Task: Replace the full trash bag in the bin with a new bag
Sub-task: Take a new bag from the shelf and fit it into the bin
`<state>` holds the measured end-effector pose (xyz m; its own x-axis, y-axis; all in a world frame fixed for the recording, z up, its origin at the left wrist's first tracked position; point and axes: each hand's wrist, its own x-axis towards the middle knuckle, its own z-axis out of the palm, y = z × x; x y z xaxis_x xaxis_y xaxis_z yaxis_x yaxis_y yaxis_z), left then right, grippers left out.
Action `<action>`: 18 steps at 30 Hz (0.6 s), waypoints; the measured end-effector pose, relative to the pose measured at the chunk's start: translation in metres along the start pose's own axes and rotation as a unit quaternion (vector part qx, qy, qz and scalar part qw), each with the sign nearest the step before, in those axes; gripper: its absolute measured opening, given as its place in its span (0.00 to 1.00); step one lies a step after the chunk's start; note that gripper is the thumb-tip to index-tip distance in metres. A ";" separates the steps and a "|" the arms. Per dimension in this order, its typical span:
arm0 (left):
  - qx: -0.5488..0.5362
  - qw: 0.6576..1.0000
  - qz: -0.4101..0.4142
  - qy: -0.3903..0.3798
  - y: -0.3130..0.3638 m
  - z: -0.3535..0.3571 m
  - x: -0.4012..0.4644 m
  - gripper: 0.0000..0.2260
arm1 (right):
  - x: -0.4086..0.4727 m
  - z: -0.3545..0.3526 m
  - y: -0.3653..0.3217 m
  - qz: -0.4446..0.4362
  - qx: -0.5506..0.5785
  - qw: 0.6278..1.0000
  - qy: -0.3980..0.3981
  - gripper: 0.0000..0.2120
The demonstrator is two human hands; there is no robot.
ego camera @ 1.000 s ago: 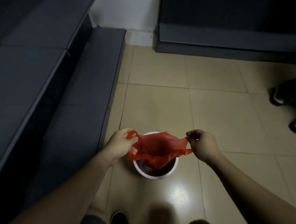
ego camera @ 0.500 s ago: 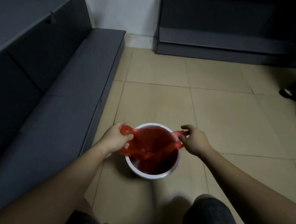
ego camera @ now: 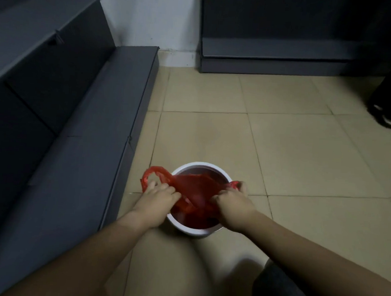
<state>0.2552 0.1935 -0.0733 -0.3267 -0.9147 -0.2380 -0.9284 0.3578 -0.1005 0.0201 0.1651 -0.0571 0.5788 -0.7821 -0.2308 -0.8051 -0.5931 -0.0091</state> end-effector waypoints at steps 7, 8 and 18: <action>0.018 1.000 -0.004 0.005 -0.026 0.012 -0.006 0.13 | -0.016 0.014 0.045 -0.036 0.041 0.997 0.062 0.14; 0.001 1.000 -0.001 0.003 -0.029 0.013 -0.008 0.12 | -0.020 0.016 0.050 -0.043 0.044 0.996 0.058 0.15; -0.150 0.989 -0.017 -0.004 -0.050 0.018 -0.022 0.05 | -0.030 0.026 0.068 -0.027 0.058 0.998 0.018 0.11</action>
<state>0.3120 0.1987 -0.0808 -0.2934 -0.9234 -0.2474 -0.9502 0.2533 0.1815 -0.0559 0.1531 -0.0761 0.6242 -0.7573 -0.1919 -0.7811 -0.6100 -0.1336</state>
